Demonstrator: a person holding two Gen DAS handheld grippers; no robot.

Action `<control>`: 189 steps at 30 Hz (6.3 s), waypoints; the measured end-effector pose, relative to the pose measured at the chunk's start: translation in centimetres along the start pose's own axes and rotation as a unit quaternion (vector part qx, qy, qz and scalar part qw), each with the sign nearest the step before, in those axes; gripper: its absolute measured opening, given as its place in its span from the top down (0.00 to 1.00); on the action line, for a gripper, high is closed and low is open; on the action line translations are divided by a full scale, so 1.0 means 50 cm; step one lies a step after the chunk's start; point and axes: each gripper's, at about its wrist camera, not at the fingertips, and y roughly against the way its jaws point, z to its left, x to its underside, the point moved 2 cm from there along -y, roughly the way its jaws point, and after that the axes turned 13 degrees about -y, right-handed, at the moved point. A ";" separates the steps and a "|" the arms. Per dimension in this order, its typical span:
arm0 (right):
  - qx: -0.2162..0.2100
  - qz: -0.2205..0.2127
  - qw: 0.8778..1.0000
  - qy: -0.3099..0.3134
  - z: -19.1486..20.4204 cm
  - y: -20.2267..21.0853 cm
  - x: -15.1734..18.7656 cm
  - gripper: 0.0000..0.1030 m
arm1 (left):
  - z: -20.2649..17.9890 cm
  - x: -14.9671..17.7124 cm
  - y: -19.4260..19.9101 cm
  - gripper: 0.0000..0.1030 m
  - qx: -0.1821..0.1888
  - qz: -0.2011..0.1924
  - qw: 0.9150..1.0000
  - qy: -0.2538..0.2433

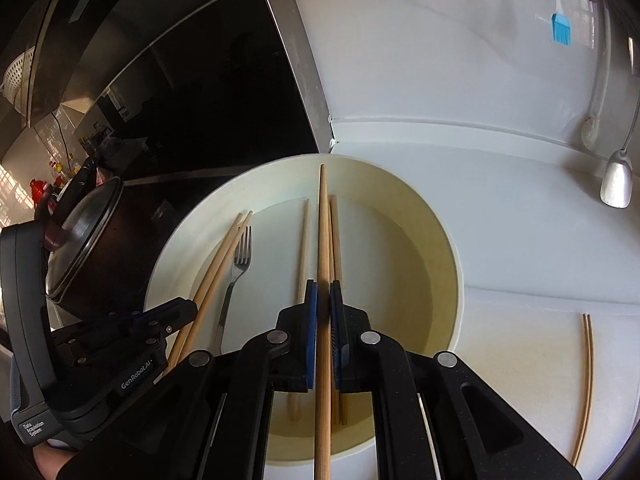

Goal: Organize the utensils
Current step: 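Lift both held chopsticks and carry them over the white bowl, then open both tools to drop the chopsticks into the bowl, then withdraw both tools from the bowl back over the cutting board, then lower both tools toward the last two chopsticks on the board, then close the right tool on one chopstick while the left tool closes on the other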

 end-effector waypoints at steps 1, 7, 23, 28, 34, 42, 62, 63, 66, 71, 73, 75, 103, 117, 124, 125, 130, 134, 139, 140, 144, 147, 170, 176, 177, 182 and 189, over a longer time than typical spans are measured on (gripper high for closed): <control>0.002 0.006 1.000 0.003 -0.001 -0.011 -0.001 0.94 | -0.002 -0.003 -0.008 0.93 -0.004 0.001 1.000 0.002; 0.005 0.028 1.000 0.005 -0.011 -0.056 -0.014 0.94 | 0.003 -0.023 -0.051 0.93 -0.009 0.016 1.000 0.017; 0.012 0.050 0.999 0.003 -0.034 -0.090 -0.026 0.73 | 0.001 -0.036 -0.046 0.39 -0.048 0.017 0.999 0.010; 0.005 0.044 0.999 -0.006 -0.045 -0.066 -0.025 0.66 | 0.012 -0.035 -0.028 0.32 -0.048 0.015 0.998 0.022; -0.005 0.038 0.999 -0.011 -0.053 -0.030 -0.014 0.60 | 0.016 -0.035 -0.011 0.26 -0.045 0.010 0.999 0.023; -0.012 0.024 0.999 -0.019 -0.058 0.014 0.000 0.54 | 0.013 -0.033 0.022 0.17 -0.030 0.000 0.999 0.027; 0.020 -0.011 0.998 -0.066 -0.103 0.125 0.057 0.46 | -0.040 -0.008 0.110 0.09 -0.002 -0.026 1.000 -0.009; 0.023 -0.014 0.997 -0.069 -0.106 0.132 0.061 0.46 | -0.045 -0.006 0.112 0.09 -0.001 -0.028 1.000 -0.013; 0.035 -0.022 0.996 -0.078 -0.118 0.152 0.078 0.44 | -0.066 -0.001 0.117 0.08 0.004 -0.034 0.999 -0.024; 0.058 -0.018 0.994 -0.094 -0.158 0.177 0.114 0.42 | -0.110 0.004 0.123 0.08 0.021 -0.037 0.998 -0.044; 0.064 -0.018 0.992 -0.104 -0.182 0.191 0.130 0.42 | -0.137 0.003 0.126 0.08 0.028 -0.041 0.997 -0.056; 0.074 -0.023 0.991 -0.113 -0.212 0.209 0.145 0.42 | -0.168 0.001 0.130 0.07 0.032 -0.047 0.996 -0.069; 0.049 -0.025 0.993 -0.103 -0.620 0.285 0.236 0.40 | -0.550 0.128 0.129 0.07 -0.056 -0.017 0.998 -0.029; 0.088 -0.068 0.992 -0.061 -0.577 0.219 0.226 0.40 | -0.533 0.128 0.042 0.06 -0.053 -0.072 0.996 -0.029; 0.100 -0.074 0.991 -0.052 -0.581 0.204 0.232 0.40 | -0.534 0.152 0.021 0.06 -0.034 -0.066 0.997 -0.016; 0.101 -0.075 0.991 -0.054 -0.581 0.205 0.232 0.40 | -0.535 0.155 0.018 0.06 -0.033 -0.063 0.997 -0.015; 0.106 -0.076 0.990 -0.051 -0.579 0.204 0.230 0.40 | -0.540 0.164 0.019 0.06 -0.031 -0.063 0.997 -0.013; 0.111 -0.076 0.990 -0.045 -0.574 0.200 0.232 0.40 | -0.542 0.167 0.020 0.07 -0.032 -0.061 0.998 -0.012; 0.123 -0.075 0.989 -0.035 -0.570 0.193 0.234 0.40 | -0.543 0.174 0.025 0.06 -0.032 -0.061 0.998 -0.008; 0.125 -0.074 0.989 -0.032 -0.569 0.191 0.234 0.40 | -0.542 0.174 0.025 0.07 -0.031 -0.061 0.998 -0.007; 0.135 -0.076 0.988 -0.017 -0.564 0.187 0.234 0.40 | -0.542 0.175 0.025 0.07 -0.030 -0.061 0.998 -0.006; 0.145 -0.078 0.986 -0.004 -0.558 0.185 0.235 0.40 | -0.543 0.175 0.026 0.07 -0.028 -0.060 0.998 -0.007; 0.160 -0.069 0.984 0.024 -0.543 0.161 0.234 0.41 | -0.549 0.166 0.022 0.07 -0.021 -0.058 0.998 -0.002; 0.150 -0.077 0.985 0.039 -0.534 0.156 0.228 0.81 | -0.558 0.166 0.022 0.06 -0.016 -0.057 0.998 -0.003; 0.155 -0.078 0.984 0.043 -0.533 0.155 0.227 0.89 | -0.561 0.164 0.021 0.06 -0.015 -0.056 0.998 -0.004; 0.170 -0.085 0.981 0.027 -0.565 0.168 0.226 0.94 | -0.584 0.152 0.016 0.06 0.004 -0.060 0.998 -0.008; 0.176 -0.090 0.980 0.000 -0.618 0.191 0.224 0.94 | -0.649 0.126 -0.015 0.06 0.029 -0.060 0.997 -0.034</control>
